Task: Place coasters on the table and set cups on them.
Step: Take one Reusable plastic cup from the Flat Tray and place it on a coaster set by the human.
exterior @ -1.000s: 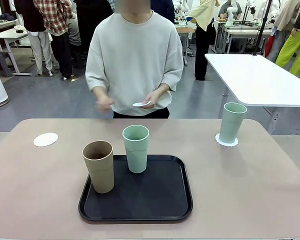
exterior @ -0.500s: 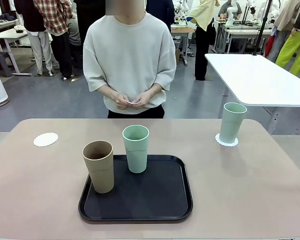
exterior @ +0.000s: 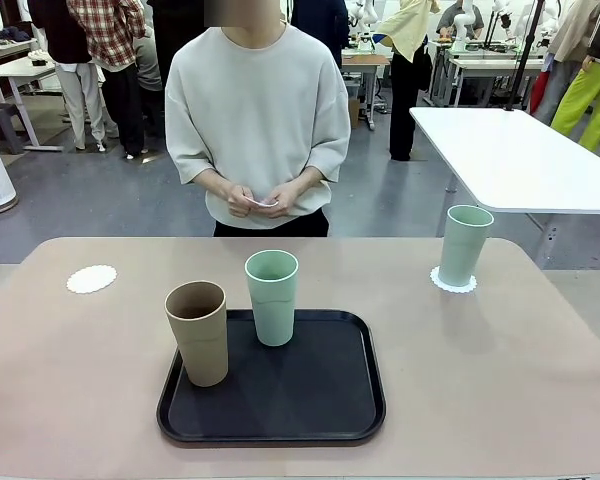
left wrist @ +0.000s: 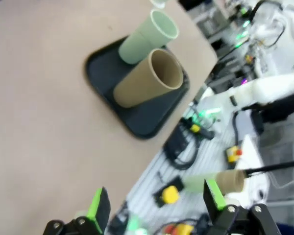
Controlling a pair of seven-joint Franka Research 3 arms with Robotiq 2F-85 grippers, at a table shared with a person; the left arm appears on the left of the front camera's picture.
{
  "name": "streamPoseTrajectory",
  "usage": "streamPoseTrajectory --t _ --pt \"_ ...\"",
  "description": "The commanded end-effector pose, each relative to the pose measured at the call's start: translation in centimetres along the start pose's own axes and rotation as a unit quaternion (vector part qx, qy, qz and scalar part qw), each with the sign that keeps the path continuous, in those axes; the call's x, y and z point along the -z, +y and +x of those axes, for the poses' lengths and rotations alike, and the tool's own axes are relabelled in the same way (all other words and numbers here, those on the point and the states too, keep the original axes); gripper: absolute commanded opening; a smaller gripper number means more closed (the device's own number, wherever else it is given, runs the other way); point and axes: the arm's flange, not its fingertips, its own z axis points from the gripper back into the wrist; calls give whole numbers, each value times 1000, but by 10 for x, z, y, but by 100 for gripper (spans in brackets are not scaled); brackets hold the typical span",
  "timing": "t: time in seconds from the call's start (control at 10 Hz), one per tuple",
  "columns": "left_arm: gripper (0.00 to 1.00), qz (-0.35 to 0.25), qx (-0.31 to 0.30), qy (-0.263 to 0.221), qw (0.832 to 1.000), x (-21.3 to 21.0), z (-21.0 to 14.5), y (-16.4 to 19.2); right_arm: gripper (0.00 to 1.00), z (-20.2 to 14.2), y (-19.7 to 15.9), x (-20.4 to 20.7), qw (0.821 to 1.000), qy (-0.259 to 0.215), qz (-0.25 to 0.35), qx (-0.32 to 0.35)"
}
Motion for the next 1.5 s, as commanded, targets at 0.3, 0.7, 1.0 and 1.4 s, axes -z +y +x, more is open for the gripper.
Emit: streamPoseTrajectory --t 0.3,0.7,1.0,1.4 --pt "100 124 228 -26 965 75 63 10 100 -1 0 0 1000 1 4 -1" --pt "100 23 187 -9 982 83 65 -9 100 -1 0 0 1000 1 4 -1" --pt "100 112 267 1 957 96 79 -8 100 -1 0 0 1000 1 4 -1" --pt "100 -29 345 -10 938 135 76 26 100 -1 0 0 1000 1 4 -1"
